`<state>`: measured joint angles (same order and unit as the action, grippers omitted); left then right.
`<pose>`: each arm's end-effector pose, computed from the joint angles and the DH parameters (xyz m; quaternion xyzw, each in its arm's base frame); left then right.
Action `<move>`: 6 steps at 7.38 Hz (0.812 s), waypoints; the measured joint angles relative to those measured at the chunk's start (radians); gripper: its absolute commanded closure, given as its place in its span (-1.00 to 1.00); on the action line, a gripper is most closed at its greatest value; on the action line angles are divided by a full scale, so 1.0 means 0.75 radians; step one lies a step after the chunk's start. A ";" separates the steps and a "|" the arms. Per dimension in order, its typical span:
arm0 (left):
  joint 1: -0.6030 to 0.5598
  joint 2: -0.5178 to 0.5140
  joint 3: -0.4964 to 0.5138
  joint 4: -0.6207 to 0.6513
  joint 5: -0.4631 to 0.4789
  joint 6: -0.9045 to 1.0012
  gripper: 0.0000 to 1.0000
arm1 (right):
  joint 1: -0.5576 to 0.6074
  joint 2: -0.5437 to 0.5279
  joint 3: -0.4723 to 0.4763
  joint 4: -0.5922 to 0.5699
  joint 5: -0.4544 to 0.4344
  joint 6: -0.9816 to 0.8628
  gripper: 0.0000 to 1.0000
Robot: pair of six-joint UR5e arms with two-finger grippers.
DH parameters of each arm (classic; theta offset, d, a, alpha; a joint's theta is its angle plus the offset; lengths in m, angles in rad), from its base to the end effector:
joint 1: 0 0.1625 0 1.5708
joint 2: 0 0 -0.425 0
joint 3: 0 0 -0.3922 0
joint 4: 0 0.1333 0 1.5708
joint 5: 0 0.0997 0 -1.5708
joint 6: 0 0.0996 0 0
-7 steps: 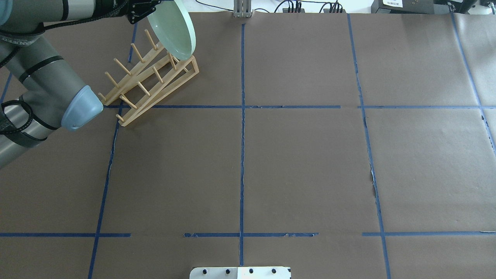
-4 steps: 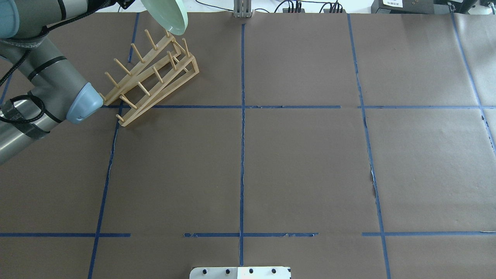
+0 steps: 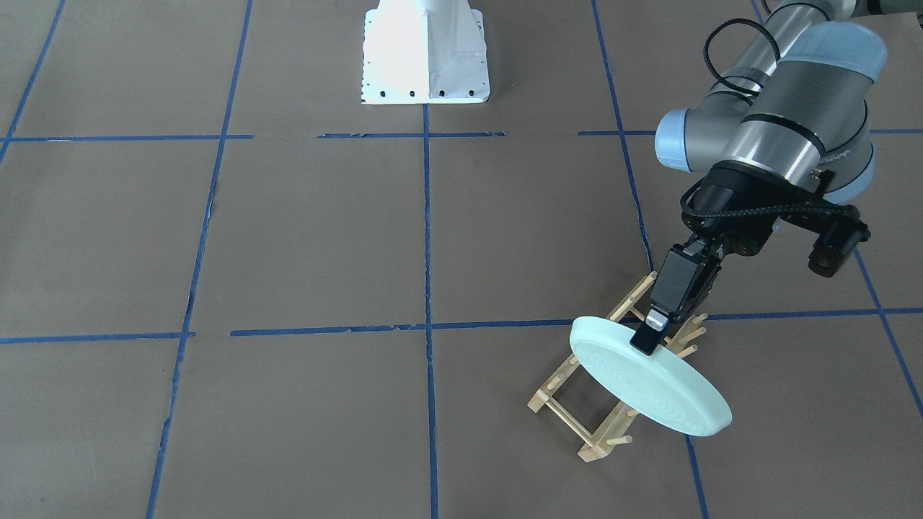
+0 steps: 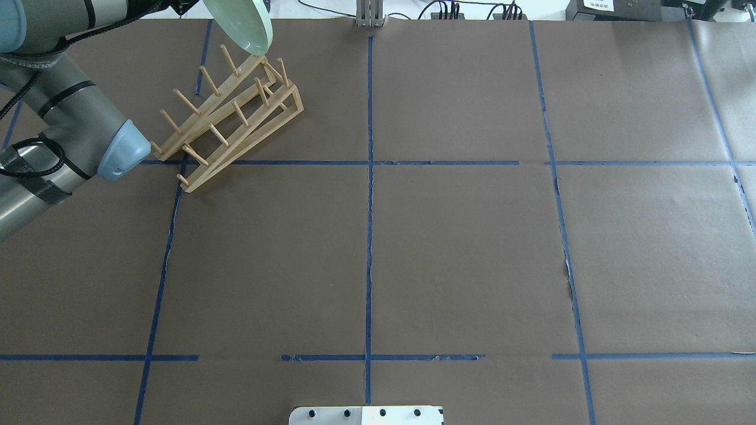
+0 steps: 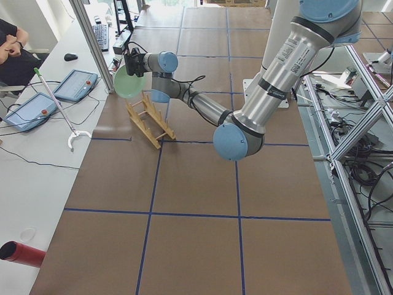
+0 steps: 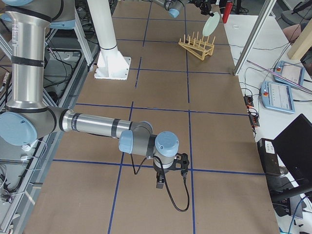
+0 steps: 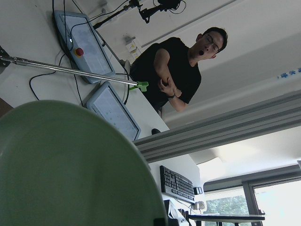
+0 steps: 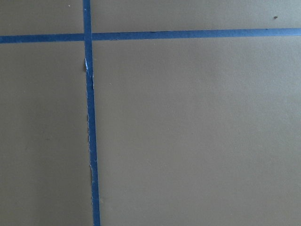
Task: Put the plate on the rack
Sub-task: 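Lower the upright plate into the wooden rack's slots with the left gripper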
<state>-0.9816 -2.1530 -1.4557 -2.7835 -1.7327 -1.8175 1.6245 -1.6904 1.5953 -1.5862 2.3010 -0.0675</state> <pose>0.2753 -0.6228 0.2311 0.2162 0.7120 -0.3342 0.5785 0.0899 -0.4264 0.7065 -0.0299 -0.3590 0.0133 0.9328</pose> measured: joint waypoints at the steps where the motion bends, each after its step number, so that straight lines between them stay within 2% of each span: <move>1: 0.001 -0.001 0.019 -0.001 -0.012 0.024 1.00 | 0.000 0.000 0.000 0.000 0.000 0.000 -1.00; 6: 0.004 -0.018 0.044 -0.003 -0.042 0.080 1.00 | 0.000 0.000 0.000 0.000 0.000 0.000 -1.00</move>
<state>-0.9786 -2.1668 -1.4226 -2.7855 -1.7640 -1.7577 1.6248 -1.6904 1.5954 -1.5861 2.3010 -0.0675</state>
